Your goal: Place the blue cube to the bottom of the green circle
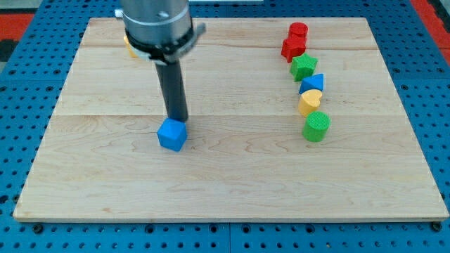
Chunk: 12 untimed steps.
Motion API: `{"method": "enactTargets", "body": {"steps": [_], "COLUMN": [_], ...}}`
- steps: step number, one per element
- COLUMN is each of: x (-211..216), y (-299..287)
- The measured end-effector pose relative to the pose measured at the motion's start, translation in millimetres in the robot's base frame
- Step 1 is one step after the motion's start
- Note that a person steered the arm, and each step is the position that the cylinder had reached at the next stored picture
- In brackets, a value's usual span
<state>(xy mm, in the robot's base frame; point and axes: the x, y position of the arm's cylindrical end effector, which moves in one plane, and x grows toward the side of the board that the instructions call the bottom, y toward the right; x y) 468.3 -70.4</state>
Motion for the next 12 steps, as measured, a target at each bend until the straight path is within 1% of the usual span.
{"method": "enactTargets", "body": {"steps": [1, 2, 3, 4, 5, 6, 7, 8, 9, 10, 11, 12], "x": [4.2, 43.7, 50.2, 54.0, 78.6, 105.8, 91.6, 77.0, 66.2, 59.5, 59.5, 66.9], "y": [-56.0, -21.1, 30.8, 59.7, -5.6, 42.0, 85.3, 107.0, 66.7, 90.6, 127.3, 127.7]}}
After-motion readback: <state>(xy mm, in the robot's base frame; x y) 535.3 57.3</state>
